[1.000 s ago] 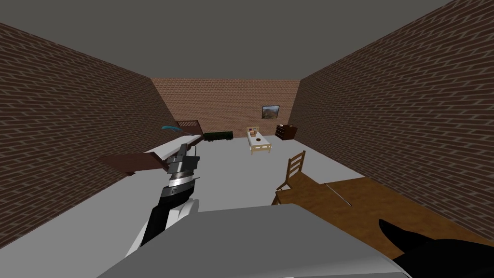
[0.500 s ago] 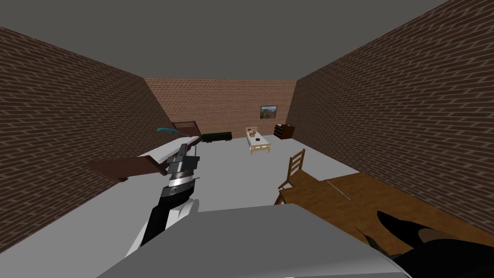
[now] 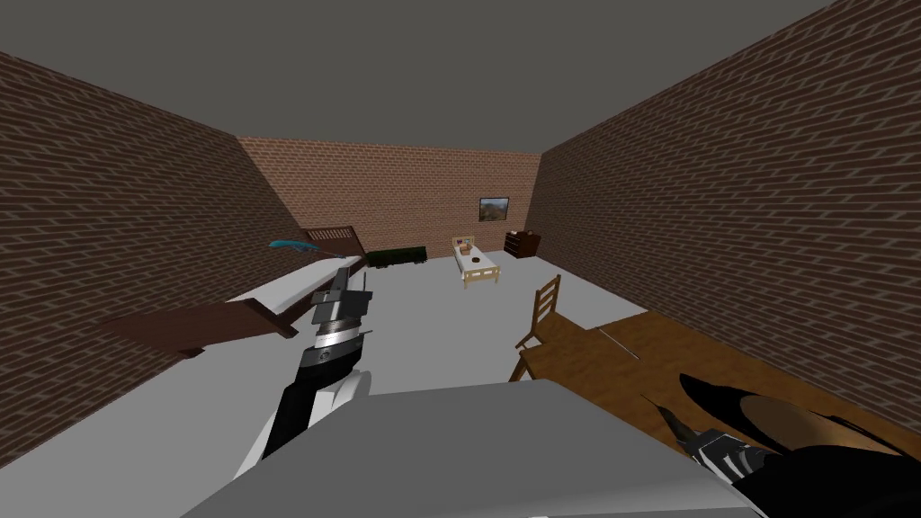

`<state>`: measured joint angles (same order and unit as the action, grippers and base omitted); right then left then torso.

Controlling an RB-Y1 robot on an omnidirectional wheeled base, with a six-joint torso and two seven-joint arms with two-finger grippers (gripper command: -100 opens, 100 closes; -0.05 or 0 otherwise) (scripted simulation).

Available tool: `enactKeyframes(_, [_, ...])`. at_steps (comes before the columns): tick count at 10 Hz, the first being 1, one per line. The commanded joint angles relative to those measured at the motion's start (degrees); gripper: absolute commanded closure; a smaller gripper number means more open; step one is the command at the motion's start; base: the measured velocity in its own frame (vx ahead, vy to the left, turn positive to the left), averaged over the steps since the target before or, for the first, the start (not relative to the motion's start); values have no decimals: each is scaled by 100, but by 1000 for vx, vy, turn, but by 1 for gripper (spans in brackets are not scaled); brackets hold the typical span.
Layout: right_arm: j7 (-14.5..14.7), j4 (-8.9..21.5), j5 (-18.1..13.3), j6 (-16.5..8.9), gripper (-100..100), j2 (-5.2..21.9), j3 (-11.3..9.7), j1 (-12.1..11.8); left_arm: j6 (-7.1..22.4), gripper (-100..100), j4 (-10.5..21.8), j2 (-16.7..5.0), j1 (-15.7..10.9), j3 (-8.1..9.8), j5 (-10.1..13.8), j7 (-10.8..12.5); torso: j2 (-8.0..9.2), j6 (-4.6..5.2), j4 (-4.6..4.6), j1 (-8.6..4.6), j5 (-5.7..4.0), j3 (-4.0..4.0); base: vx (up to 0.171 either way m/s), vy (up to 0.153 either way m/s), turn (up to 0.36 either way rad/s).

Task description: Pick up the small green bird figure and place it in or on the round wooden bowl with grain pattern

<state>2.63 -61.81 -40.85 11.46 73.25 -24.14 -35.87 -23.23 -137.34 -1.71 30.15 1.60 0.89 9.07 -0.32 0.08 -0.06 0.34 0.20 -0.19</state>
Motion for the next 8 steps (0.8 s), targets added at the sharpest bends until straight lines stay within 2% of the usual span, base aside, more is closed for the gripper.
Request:
enactKeyframes(1, [114,-185,-43,14,100,134,145,-63,0,0,0,0,0,0,0,0,0,0,0,0,0,0,-26,72,-136])
enactKeyframes(3, [92,-351,-26,53,100,477,262,-181,0,0,0,1,-1,-1,0,0,30,2,3,32,1,16,-114,158,-87])
enactKeyframes(6, [-8,-447,33,99,100,768,345,-305,0,0,0,1,-2,-1,0,0,60,10,9,37,3,33,-145,138,-44])
enactKeyframes(8, [-267,-381,121,176,100,906,318,-391,0,0,0,1,-3,-1,0,0,80,20,12,31,1,44,-203,117,-52])
